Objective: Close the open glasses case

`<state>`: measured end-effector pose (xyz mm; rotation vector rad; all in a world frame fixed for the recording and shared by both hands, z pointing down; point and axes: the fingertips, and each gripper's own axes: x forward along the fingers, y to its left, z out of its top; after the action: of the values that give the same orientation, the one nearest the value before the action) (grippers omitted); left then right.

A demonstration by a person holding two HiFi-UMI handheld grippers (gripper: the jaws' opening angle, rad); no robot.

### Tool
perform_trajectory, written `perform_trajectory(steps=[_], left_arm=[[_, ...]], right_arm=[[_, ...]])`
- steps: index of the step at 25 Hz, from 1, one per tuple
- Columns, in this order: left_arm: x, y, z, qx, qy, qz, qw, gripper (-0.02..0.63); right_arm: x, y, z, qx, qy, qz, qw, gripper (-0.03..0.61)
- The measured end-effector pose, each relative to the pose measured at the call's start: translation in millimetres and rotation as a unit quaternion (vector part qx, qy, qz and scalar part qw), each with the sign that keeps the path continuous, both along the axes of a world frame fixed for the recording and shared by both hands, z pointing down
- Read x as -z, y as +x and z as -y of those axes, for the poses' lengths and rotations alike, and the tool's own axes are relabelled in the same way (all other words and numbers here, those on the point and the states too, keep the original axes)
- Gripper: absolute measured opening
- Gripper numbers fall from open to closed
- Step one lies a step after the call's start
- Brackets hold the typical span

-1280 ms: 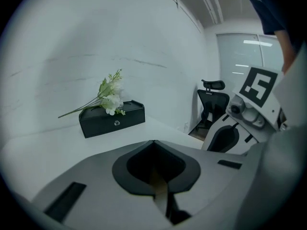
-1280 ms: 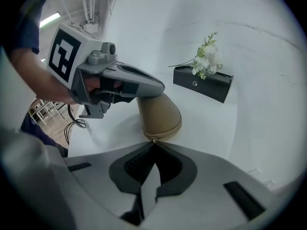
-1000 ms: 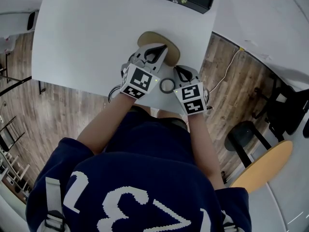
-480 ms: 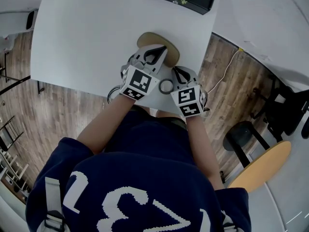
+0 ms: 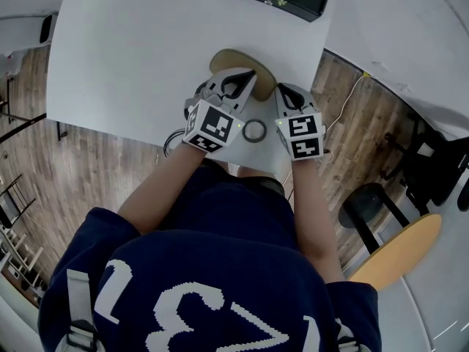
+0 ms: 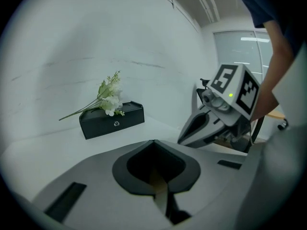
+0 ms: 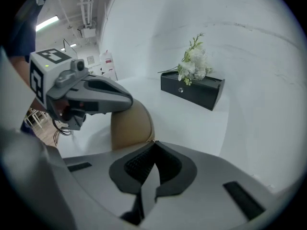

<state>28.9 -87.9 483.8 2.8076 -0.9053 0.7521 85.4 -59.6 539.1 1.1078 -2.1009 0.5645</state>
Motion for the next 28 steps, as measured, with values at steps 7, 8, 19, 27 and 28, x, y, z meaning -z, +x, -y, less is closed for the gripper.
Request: perform_trajectory(steps=[7,8,19,27,28], left_arm=[[1.0,-6.1,-11.1,-0.017,-0.050,0.003,0.9986,0.012],[2.5,-9.9,-15.8,-0.016,-0.056,0.003,0.9983,0.012],[-0.5,-19.5,-33.6,-0.004,0.006,0.001,1.0000,0.012],[0.7,-19.1,-33.6,-0.006,-0.012,-0.004,0.9999,0.012],[1.1,-19.1,-35.7,-0.016,-0.020,0.001,0.9997,0.012]], right_arm=[[5.5,-25.1,-34.1,0.114,-0.008,-0.018,0.993,0.021],[8.2,-40.3,-51.9,0.128,-0.015,0.002,0.992,0.021],[4.3,-62.2,-58.3,0.122,-0.019,0.022,0.992,0.021],[8.2,-58.7,44.1,0.129,0.039,-0.041,0.990,0.021],[10.7,-57.6,40.4,0.130,0.041,-0.040,0.990,0.021]])
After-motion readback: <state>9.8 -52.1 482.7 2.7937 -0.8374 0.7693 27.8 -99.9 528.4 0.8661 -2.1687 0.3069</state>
